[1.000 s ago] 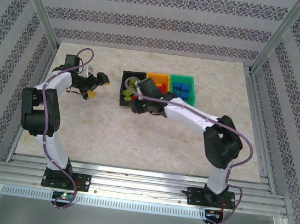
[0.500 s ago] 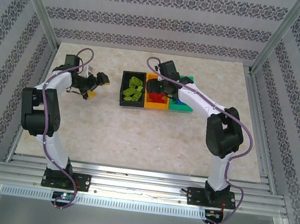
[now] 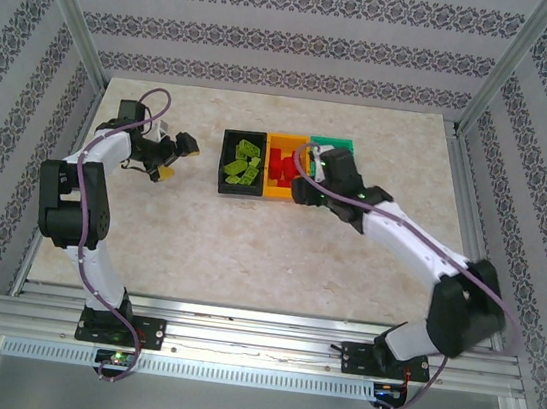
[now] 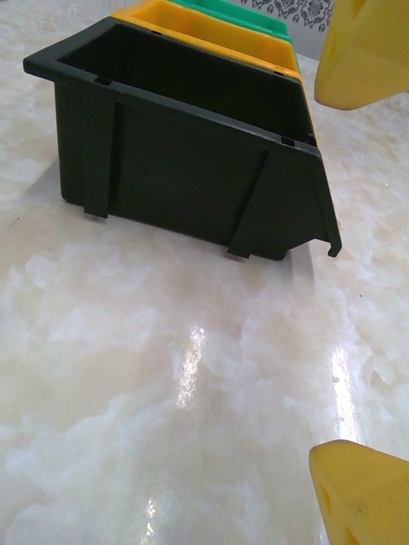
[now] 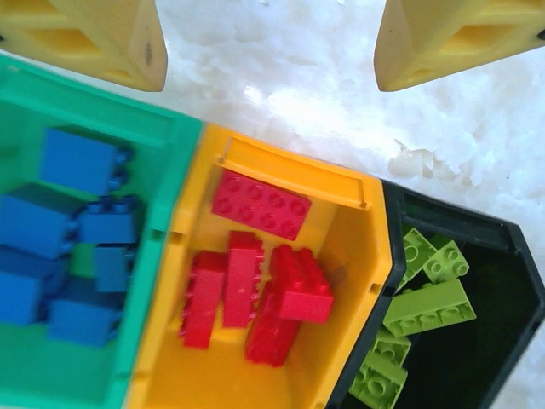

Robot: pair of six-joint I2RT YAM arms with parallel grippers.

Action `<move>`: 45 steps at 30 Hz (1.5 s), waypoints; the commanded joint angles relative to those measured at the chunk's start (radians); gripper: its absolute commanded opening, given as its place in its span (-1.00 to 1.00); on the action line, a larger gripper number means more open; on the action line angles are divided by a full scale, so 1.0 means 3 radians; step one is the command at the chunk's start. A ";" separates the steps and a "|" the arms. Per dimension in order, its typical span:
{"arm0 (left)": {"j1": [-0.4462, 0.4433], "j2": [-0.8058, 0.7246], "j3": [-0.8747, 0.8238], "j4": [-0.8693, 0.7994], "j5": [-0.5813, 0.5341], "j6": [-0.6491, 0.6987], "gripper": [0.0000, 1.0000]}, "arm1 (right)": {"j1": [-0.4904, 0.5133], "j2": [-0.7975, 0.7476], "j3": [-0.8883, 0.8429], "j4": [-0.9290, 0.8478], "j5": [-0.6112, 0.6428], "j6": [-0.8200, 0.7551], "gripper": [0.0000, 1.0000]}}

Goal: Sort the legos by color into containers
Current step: Reset both arms

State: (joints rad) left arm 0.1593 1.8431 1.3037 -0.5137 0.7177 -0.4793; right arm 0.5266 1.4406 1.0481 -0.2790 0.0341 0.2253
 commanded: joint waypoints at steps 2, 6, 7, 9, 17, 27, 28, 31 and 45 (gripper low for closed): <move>0.0052 -0.0183 -0.0095 0.0104 -0.0134 0.0085 0.99 | -0.0244 -0.0532 -0.0437 0.0276 0.0194 -0.0213 0.36; 0.0052 -0.0309 -0.0171 0.0185 -0.0282 0.0122 0.99 | -0.0607 -0.0899 -0.0797 0.0448 0.0210 -0.0178 0.46; 0.0052 -0.0334 -0.0189 0.0205 -0.0312 0.0133 0.99 | -0.0704 -0.0966 -0.0869 0.0499 0.0197 -0.0143 0.50; 0.0052 -0.0425 -0.0229 0.0219 -0.0433 0.0179 0.99 | -0.0937 -0.1087 -0.1048 0.0648 0.0107 -0.0080 0.54; 0.0072 -0.0910 -0.0508 0.0590 -0.0856 -0.0060 0.99 | -0.1240 -0.1062 -0.1567 0.1470 0.0922 -0.0225 0.82; 0.0078 -0.1659 -0.1879 0.2042 -0.1679 -0.0537 0.99 | -0.1468 -0.0509 -0.2071 0.2959 0.1053 -0.0490 0.87; 0.0079 -0.1688 -0.1967 0.2065 -0.1820 -0.0526 0.99 | -0.1483 -0.0464 -0.2092 0.3012 0.1021 -0.0487 0.87; 0.0088 -0.1721 -0.2169 0.2201 -0.2009 -0.0341 0.99 | -0.1499 -0.0355 -0.2135 0.3132 0.0950 -0.0494 0.88; 0.0103 -0.2156 -0.2699 0.2360 -0.2767 -0.0008 0.99 | -0.1510 -0.0374 -0.2210 0.3302 0.0338 -0.0688 0.96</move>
State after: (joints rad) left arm 0.1726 1.2312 0.4995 0.1593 -0.0257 -0.5411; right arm 0.0803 1.3342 0.4004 0.6674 0.1841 0.0395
